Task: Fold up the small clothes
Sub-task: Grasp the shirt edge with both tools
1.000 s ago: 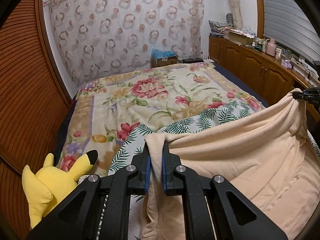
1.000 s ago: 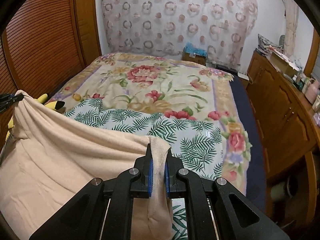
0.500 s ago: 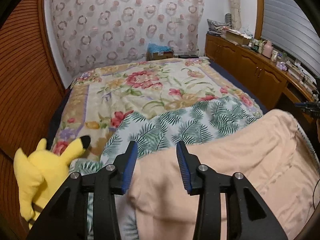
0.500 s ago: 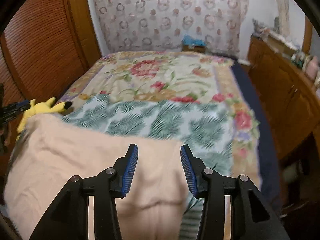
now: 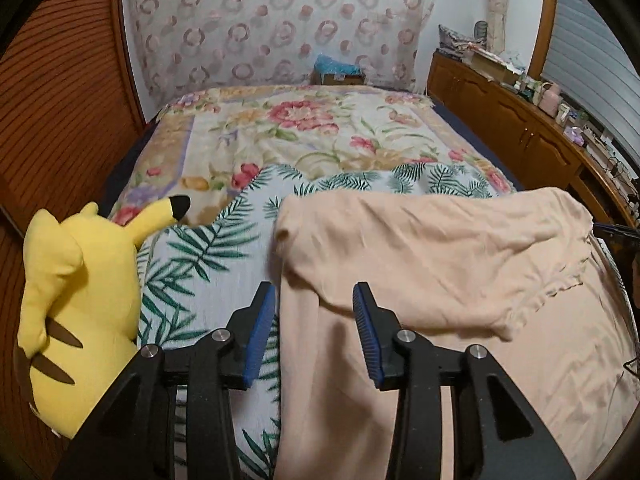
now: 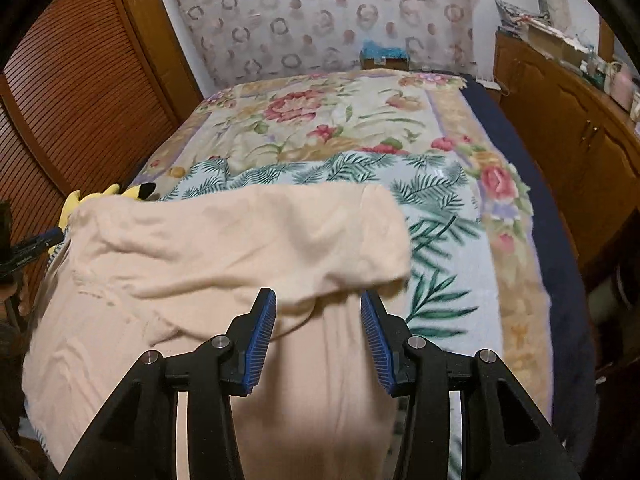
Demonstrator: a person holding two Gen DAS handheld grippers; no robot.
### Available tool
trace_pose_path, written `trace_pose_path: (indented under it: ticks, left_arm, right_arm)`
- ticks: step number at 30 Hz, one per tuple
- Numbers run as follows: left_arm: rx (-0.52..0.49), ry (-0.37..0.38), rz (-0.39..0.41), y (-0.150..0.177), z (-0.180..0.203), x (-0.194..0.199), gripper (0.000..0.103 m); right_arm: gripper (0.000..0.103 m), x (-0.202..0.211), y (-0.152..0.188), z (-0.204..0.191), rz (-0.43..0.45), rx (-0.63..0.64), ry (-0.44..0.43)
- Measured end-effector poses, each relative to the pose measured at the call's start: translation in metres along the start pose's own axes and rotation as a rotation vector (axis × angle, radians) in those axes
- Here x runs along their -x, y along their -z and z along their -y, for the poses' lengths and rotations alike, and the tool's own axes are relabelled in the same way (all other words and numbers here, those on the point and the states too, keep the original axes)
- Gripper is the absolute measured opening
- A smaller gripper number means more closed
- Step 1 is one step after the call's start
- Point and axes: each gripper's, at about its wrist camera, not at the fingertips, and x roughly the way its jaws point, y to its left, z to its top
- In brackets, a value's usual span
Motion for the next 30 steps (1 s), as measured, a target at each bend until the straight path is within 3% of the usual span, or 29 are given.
trace_pose_path:
  ticks: [18,20,23,24,25,30]
  left_arm:
    - [-0.012,-0.009,-0.024,-0.027,0.001,-0.037,0.041]
    - [-0.015,-0.014,-0.024,-0.028,0.001,-0.039,0.037]
    - [-0.026,-0.030,-0.016,-0.028,0.000,-0.039,0.026]
    - [-0.027,-0.035,-0.014,-0.028,0.000,-0.039,0.018]
    - [-0.026,-0.039,-0.009,-0.029,-0.001,-0.038,0.010]
    - [-0.031,-0.026,0.055,-0.031,0.000,-0.019,0.007]
  right_arm:
    - [0.046,-0.027,-0.006,0.000,0.030,-0.019,0.030]
    - [0.045,-0.028,-0.005,-0.003,0.036,-0.007,0.043]
    - [0.030,-0.030,-0.004,-0.009,0.036,0.020,0.084]
    - [0.010,-0.029,-0.004,-0.011,0.033,0.025,0.087]
    - [0.002,-0.029,-0.004,-0.014,0.026,0.035,0.080]
    - [0.002,-0.017,-0.008,-0.025,0.072,0.081,0.046]
